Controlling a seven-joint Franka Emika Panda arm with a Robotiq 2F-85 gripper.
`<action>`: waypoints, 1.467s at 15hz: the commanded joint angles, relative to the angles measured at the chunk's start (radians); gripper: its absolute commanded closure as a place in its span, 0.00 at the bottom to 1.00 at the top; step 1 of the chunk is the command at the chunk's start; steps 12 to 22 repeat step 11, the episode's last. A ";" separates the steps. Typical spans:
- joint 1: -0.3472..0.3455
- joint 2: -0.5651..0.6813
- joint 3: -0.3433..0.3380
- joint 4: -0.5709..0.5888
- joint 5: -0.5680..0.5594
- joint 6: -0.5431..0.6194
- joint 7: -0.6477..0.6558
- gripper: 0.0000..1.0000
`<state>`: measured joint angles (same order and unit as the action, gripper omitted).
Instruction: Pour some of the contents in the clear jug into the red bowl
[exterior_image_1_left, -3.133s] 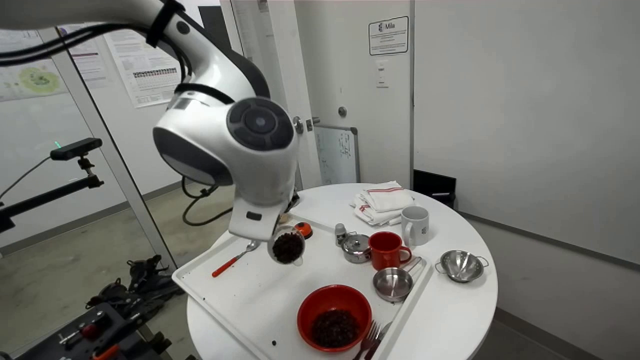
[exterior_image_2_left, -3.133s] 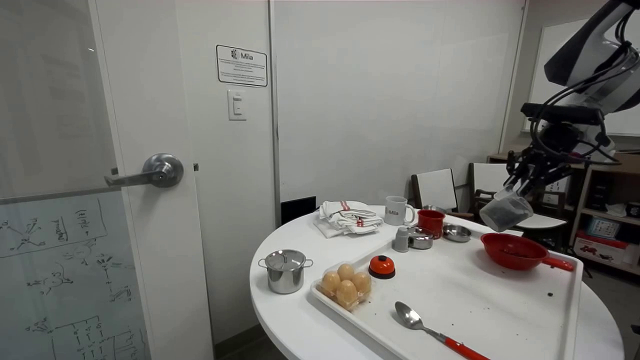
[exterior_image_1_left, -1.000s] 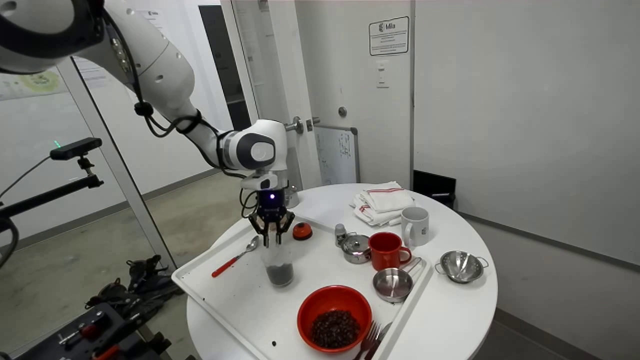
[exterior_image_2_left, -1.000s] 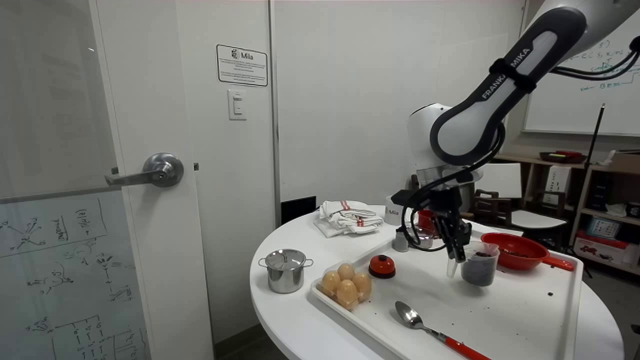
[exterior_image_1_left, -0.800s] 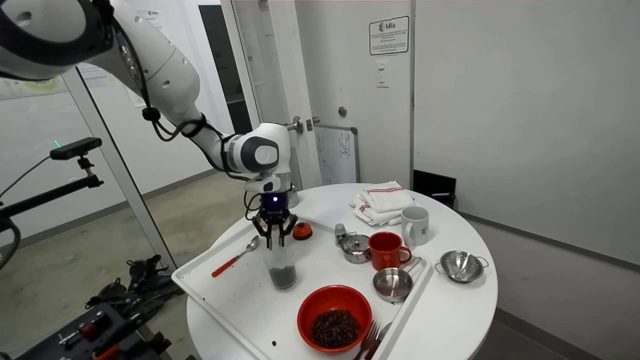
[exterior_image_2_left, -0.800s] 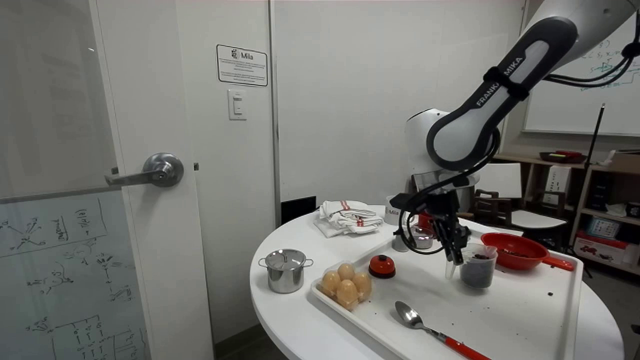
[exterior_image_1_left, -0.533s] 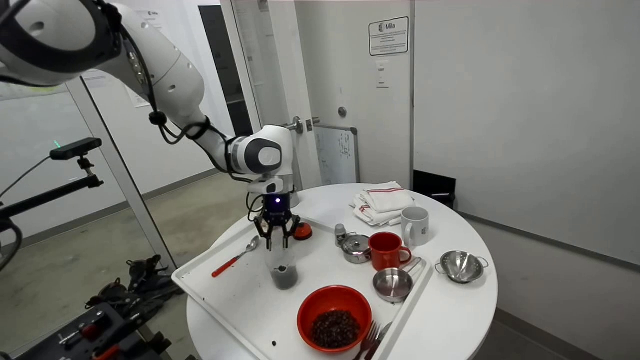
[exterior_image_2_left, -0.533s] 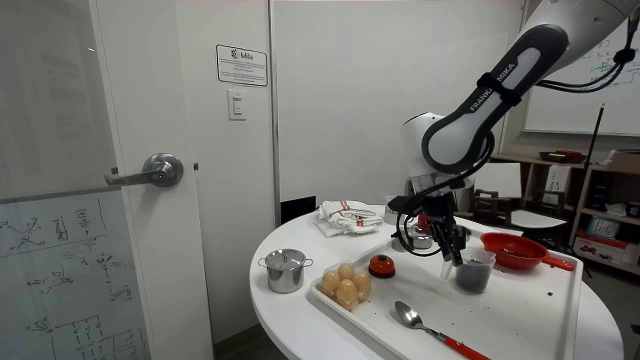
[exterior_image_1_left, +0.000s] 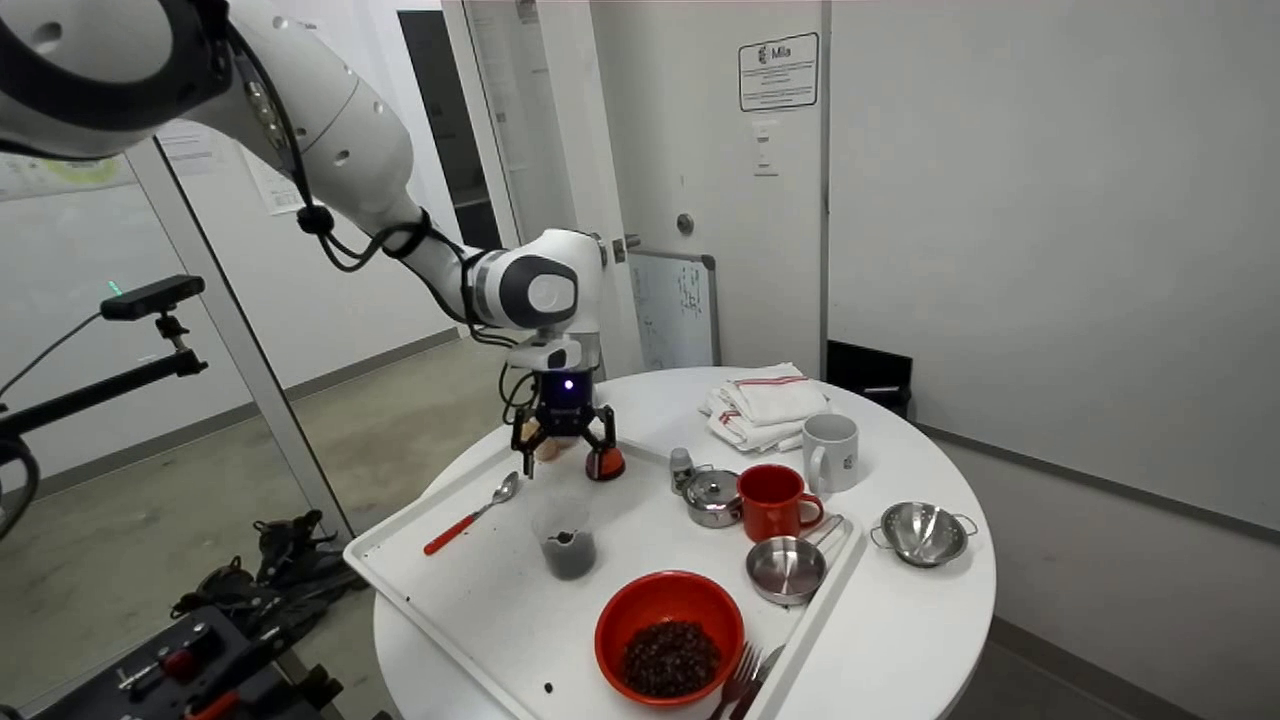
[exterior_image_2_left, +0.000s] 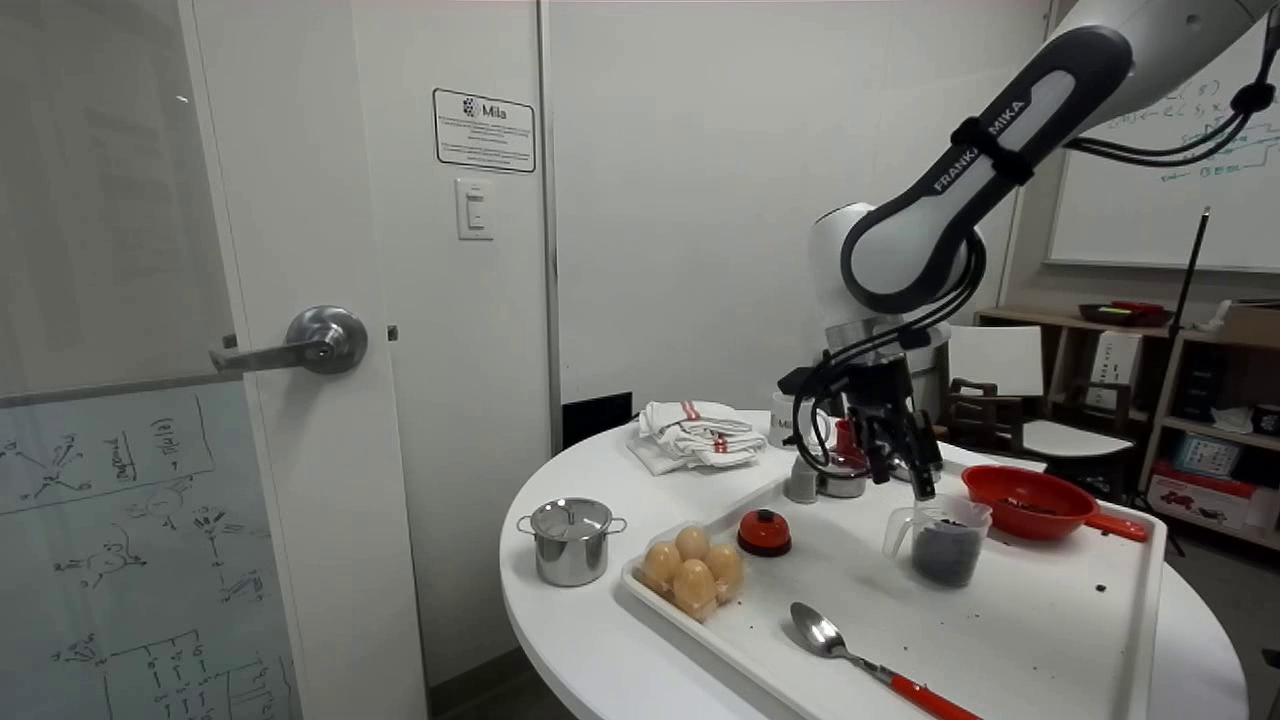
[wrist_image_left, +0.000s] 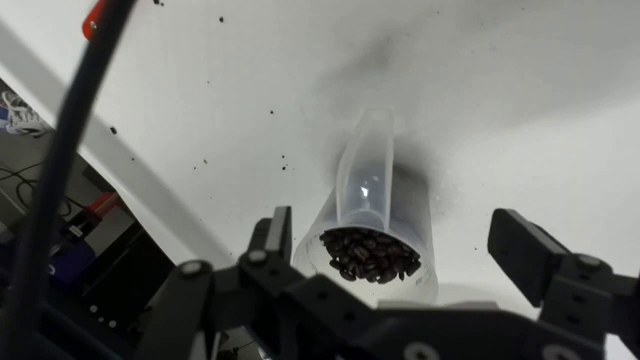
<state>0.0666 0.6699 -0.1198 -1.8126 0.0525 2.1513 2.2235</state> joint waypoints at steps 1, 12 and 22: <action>-0.031 -0.155 -0.024 -0.103 0.076 0.000 0.068 0.00; -0.078 -0.281 -0.057 -0.148 0.076 -0.023 0.230 0.00; -0.078 -0.281 -0.057 -0.148 0.076 -0.023 0.230 0.00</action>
